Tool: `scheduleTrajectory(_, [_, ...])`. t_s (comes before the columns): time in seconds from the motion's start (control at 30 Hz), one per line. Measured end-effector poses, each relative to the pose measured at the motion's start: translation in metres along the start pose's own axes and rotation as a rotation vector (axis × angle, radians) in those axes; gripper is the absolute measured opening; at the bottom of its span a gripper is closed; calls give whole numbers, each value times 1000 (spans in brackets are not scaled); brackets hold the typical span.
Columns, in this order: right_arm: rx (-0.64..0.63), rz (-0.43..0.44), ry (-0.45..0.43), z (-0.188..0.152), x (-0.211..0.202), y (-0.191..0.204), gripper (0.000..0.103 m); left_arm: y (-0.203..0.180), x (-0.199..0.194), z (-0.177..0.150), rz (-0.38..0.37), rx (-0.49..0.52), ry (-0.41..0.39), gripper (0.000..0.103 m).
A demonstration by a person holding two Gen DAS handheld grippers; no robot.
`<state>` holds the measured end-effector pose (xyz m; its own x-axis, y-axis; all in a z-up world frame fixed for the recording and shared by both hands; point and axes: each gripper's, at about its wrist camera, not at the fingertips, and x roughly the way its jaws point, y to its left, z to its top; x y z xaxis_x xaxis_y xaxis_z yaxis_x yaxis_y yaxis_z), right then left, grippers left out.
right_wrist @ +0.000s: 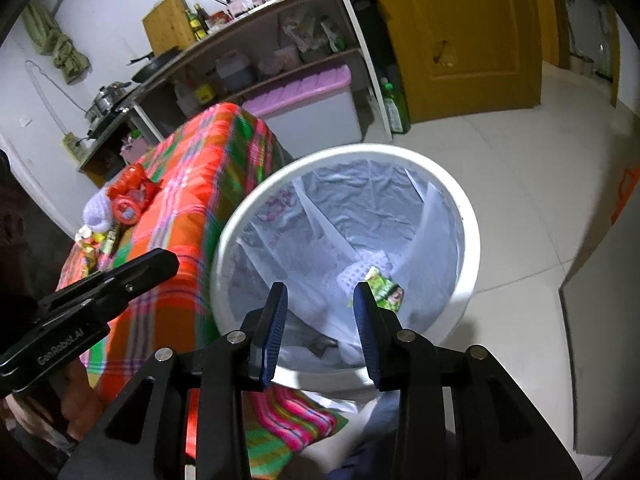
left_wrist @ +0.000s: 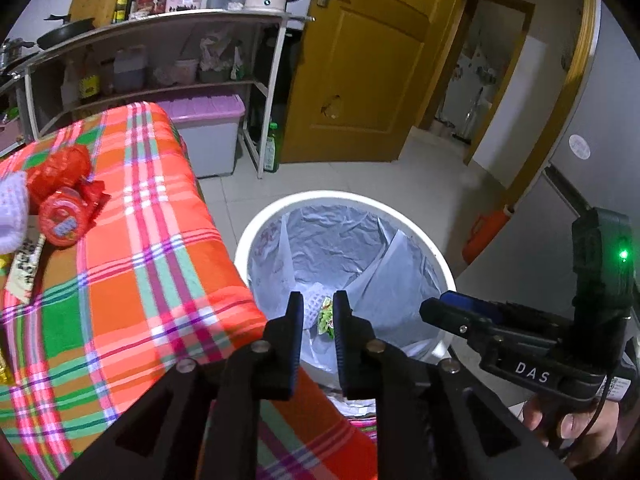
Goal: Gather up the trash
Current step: 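Carry the green wrapper over the bin and open the right tool, then move both tools back toward the remaining trash on the table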
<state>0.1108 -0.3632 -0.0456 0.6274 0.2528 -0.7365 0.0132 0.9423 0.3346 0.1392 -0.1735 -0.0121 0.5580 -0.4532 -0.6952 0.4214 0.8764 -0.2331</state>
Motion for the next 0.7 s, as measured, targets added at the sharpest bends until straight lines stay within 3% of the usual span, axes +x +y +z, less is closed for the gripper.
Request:
scheduleTrajectory(0.5, [-101,93,-98,1,-32,55,36,31,-60,-14,72,-52,-101,16])
scheduleTrajectory(0.7, [-141,119,-102,1,-32,80,36,51,-79,-20,108,-88,-132,25])
